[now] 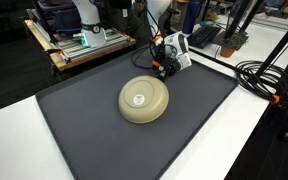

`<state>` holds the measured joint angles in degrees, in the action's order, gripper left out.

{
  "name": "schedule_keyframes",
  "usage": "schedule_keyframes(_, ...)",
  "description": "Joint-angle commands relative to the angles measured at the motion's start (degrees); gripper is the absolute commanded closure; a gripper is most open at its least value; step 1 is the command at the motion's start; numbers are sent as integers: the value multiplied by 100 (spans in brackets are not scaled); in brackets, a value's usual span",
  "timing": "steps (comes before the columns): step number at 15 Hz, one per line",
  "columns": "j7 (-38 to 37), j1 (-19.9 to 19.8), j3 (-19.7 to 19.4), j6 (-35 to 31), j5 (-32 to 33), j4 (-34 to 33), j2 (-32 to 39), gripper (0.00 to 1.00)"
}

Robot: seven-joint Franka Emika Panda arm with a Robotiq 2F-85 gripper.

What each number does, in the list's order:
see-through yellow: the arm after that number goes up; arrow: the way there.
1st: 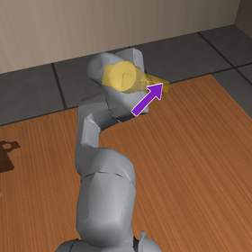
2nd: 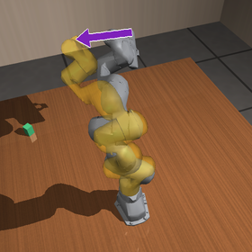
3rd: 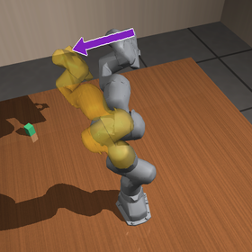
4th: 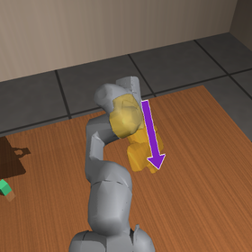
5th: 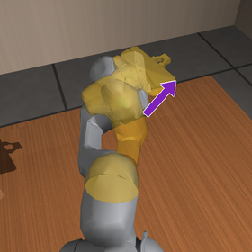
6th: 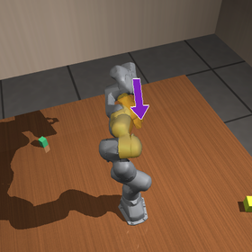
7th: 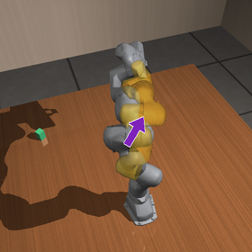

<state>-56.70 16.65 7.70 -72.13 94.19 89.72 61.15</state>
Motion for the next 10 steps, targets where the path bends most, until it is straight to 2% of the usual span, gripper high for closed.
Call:
schedule_keyframes(1,1,-43,83,-122,-43,131,-144,7)
schedule_keyframes(2,10,-34,83,-107,-44,128,-139,1)
schedule_keyframes(3,5,-36,89,-115,-43,131,-138,0)
schedule_keyframes(8,28,-94,18,-51,-52,101,-153,0)
schedule_keyframes(9,24,-111,-1,-34,-56,99,-158,25)
schedule_keyframes(10,27,-135,-9,-46,-54,102,-168,28)
